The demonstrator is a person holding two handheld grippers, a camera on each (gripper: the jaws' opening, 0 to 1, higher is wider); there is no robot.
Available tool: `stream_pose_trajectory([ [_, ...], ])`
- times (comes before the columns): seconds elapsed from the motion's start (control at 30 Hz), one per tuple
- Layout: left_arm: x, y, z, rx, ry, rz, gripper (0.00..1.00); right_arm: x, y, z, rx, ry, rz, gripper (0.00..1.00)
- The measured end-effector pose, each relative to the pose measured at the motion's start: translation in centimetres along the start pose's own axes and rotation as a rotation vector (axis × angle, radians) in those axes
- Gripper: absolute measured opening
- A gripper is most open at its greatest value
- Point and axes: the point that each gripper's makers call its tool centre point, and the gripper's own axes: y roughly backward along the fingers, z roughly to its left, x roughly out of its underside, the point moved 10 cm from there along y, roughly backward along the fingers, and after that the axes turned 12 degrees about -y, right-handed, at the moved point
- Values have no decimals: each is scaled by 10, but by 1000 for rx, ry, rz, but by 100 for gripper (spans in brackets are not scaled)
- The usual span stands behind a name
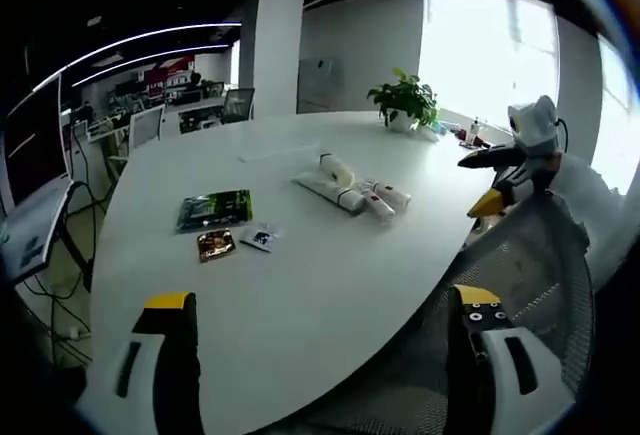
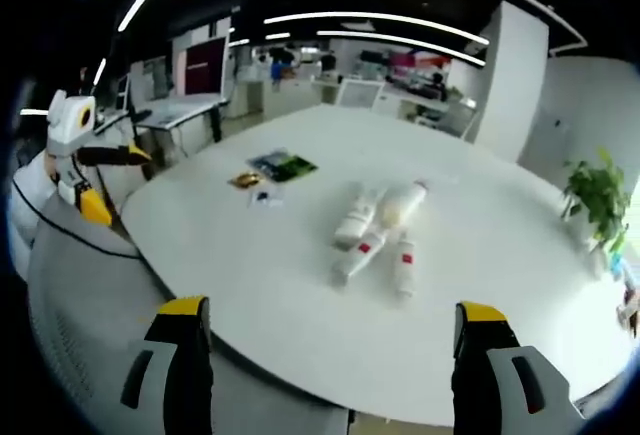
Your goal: Arrange the skincare products in the storage area until every visible bottle or jar stands upright without overlapping.
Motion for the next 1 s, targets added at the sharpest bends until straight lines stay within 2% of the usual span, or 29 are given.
stream_pose_trajectory([
  [0.07, 0, 1, 0, 4, 3, -4, 99, 0, 1, 0, 15, 2, -10, 99],
  [0.33, 0, 2, 0, 13, 15, -14, 99, 1, -2, 1, 30, 31, 18, 99],
  [0.57, 1, 0, 0, 29, 20, 5, 99, 2, -3, 0, 47, 24, 45, 99],
  [0.7, 1, -1, 2, 27, 29, 16, 99, -1, -3, 2, 8, -7, 80, 94],
  [0.83, -1, -5, -1, 25, 24, 37, 99, -7, -6, 1, -42, -13, 71, 89],
  [1.0, -11, -10, -4, 16, 50, 11, 99, -15, -18, -11, -65, 12, 82, 87],
])
